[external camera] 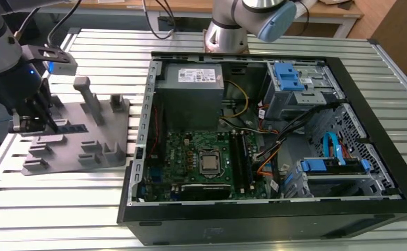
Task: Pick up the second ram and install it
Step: 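Pick up the second ram and move it above second insertion slot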
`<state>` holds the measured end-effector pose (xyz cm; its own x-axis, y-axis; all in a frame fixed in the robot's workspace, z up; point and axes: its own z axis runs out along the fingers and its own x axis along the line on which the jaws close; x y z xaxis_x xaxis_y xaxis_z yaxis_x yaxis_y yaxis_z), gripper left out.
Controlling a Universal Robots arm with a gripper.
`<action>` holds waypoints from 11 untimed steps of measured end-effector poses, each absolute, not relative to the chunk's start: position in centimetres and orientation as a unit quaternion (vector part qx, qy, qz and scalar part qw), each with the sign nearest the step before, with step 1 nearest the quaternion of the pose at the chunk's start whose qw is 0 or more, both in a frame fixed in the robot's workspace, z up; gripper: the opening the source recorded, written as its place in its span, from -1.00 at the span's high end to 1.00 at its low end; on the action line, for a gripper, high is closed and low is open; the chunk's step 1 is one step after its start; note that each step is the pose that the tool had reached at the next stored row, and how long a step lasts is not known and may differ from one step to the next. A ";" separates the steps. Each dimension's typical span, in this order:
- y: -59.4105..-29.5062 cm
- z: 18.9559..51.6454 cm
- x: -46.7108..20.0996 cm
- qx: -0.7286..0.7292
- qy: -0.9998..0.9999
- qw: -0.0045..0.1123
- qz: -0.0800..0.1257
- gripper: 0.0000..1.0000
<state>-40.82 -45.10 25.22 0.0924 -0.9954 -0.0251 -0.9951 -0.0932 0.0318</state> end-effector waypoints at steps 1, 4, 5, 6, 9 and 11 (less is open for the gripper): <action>-45.1 25.3 -40.8 0.739 -0.673 0.003 -0.020 0.72; -45.1 25.6 -40.8 0.739 -0.673 0.003 -0.020 0.72; -45.1 25.7 -40.8 0.739 -0.673 0.003 -0.020 0.72; -45.1 25.8 -40.8 0.739 -0.673 0.003 -0.020 0.72; -45.1 26.1 -40.8 0.739 -0.673 0.003 -0.020 0.72; -45.1 26.3 -40.8 0.739 -0.673 0.003 -0.020 0.72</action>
